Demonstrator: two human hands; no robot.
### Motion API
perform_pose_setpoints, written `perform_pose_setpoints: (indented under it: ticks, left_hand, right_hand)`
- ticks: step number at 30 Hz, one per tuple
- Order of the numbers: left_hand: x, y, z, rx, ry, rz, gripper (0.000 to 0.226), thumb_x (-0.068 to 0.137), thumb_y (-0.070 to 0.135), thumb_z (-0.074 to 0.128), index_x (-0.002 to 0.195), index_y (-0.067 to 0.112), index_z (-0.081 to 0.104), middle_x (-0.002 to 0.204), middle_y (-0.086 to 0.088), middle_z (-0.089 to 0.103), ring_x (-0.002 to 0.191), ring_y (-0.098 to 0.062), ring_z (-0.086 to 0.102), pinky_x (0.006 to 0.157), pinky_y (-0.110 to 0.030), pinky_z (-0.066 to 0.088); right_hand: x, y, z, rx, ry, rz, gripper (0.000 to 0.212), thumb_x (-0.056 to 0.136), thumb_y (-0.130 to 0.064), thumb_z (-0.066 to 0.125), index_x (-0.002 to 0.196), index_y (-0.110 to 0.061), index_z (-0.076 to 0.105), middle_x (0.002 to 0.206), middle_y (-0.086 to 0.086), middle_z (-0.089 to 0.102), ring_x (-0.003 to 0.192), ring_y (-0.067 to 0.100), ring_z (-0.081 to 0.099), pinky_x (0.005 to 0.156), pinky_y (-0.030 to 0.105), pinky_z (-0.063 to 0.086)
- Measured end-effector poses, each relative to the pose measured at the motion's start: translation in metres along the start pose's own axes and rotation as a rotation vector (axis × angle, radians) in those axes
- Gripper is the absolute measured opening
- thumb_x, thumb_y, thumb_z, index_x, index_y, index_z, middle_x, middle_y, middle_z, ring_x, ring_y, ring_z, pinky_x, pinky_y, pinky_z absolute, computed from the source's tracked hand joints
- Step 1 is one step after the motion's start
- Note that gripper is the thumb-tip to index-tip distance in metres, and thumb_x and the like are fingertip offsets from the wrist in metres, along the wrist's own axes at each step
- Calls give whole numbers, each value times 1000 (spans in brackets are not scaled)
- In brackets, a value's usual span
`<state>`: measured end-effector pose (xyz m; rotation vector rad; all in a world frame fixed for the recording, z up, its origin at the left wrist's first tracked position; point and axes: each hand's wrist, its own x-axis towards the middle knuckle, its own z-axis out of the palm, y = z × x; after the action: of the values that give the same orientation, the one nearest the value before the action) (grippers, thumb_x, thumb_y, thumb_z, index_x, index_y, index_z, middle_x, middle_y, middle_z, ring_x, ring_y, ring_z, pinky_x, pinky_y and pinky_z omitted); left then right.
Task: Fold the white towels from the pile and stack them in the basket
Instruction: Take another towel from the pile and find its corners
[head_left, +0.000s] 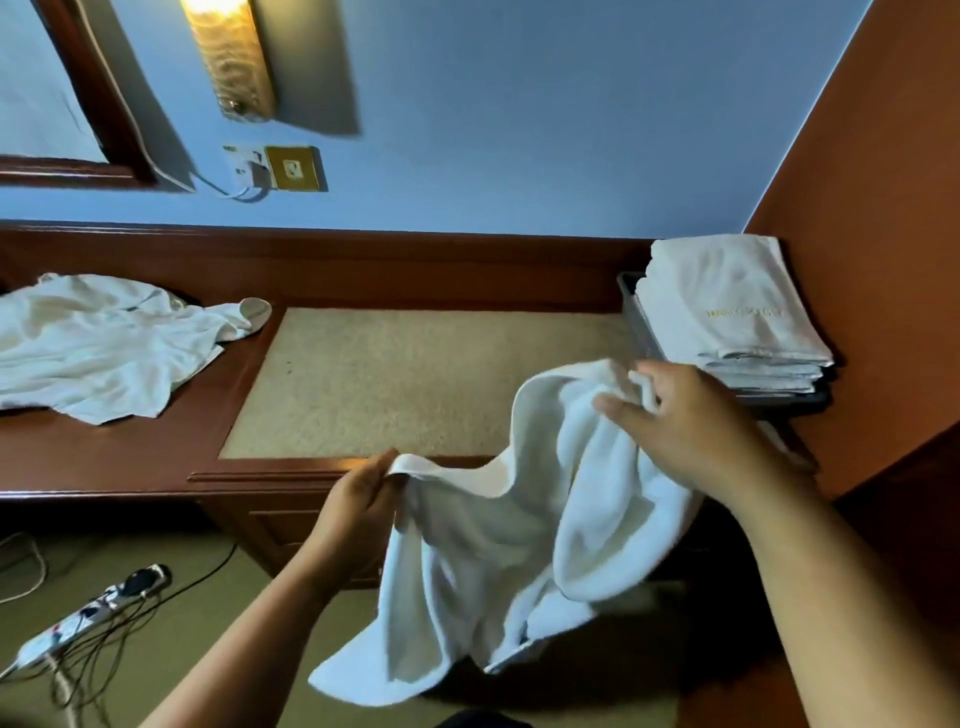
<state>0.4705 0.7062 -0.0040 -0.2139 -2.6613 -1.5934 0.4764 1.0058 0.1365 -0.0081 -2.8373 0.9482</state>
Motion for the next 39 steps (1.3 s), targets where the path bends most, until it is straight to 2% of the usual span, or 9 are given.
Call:
perform_pose_setpoints:
  ticks: [6, 10, 16, 20, 23, 27, 29, 32, 39]
  left_hand:
    - [1, 87, -28, 36, -166, 327, 26, 100, 38, 55, 84, 20, 64, 71, 6, 64, 65, -4, 61, 58, -25, 46]
    - [5, 95, -36, 16, -164, 372, 29, 92, 47, 65, 76, 23, 64, 66, 2, 62, 60, -10, 58, 53, -28, 42]
    - [4, 26, -24, 65, -321, -13, 61, 67, 73, 77, 74, 14, 66, 61, 4, 61, 59, -1, 49, 56, -30, 45]
    - [-8, -28, -24, -75, -24, -227, 47, 66, 62, 81, 70, 17, 70, 57, 10, 58, 61, -7, 51, 55, -24, 41]
    - [-5, -13, -40, -110, 146, -202, 24, 86, 22, 79, 74, 41, 76, 66, 12, 71, 61, 3, 60, 58, -16, 47]
    - [2, 68, -41, 26, -46, 134, 16, 86, 46, 70, 75, 35, 71, 64, 12, 63, 60, 4, 56, 55, -15, 40]
    - [5, 102, -38, 41, -176, 310, 13, 88, 40, 71, 77, 33, 72, 66, 16, 64, 61, 3, 58, 56, -12, 38]
    - [16, 113, -42, 62, -240, 404, 11, 85, 42, 76, 81, 31, 73, 71, 14, 67, 64, -4, 62, 54, -19, 41]
    - [21, -20, -36, 387, -444, -121, 66, 69, 85, 59, 76, 20, 70, 60, 14, 61, 59, -2, 56, 65, -34, 47]
  right_hand:
    - [-36, -23, 79, 113, -307, -224, 87, 83, -52, 74, 148, -62, 18, 68, -17, 52, 65, -2, 52, 62, 16, 42]
    - [-39, -26, 110, 356, -124, -281, 17, 95, -49, 55, 108, -44, 64, 91, -21, 69, 87, -5, 65, 75, 22, 50]
    - [-28, -40, 82, 639, 121, -264, 13, 91, -27, 55, 94, -34, 66, 88, -13, 70, 84, 3, 66, 76, 17, 49]
    - [-12, -26, 60, 572, 337, -137, 20, 93, -24, 60, 90, -43, 66, 83, -24, 68, 81, -3, 63, 70, 13, 45]
    - [-11, -9, 54, 245, 239, -112, 23, 89, -15, 70, 102, -34, 64, 88, -25, 66, 88, 1, 64, 69, 3, 41]
    - [-28, -18, 81, 117, -125, -180, 78, 79, -53, 74, 147, -50, 36, 105, -22, 64, 93, -4, 63, 78, 8, 51]
    - [-32, -27, 97, 160, -278, -248, 75, 81, -66, 64, 147, -57, 29, 118, -25, 62, 103, -7, 60, 89, 24, 54]
    - [-27, -24, 104, 354, -110, -326, 26, 94, -55, 53, 112, -40, 63, 97, -20, 71, 87, -3, 67, 73, 27, 53]
    - [-3, -12, 53, 335, 374, -361, 15, 93, -34, 51, 100, -28, 63, 75, -17, 63, 80, -20, 57, 66, 2, 38]
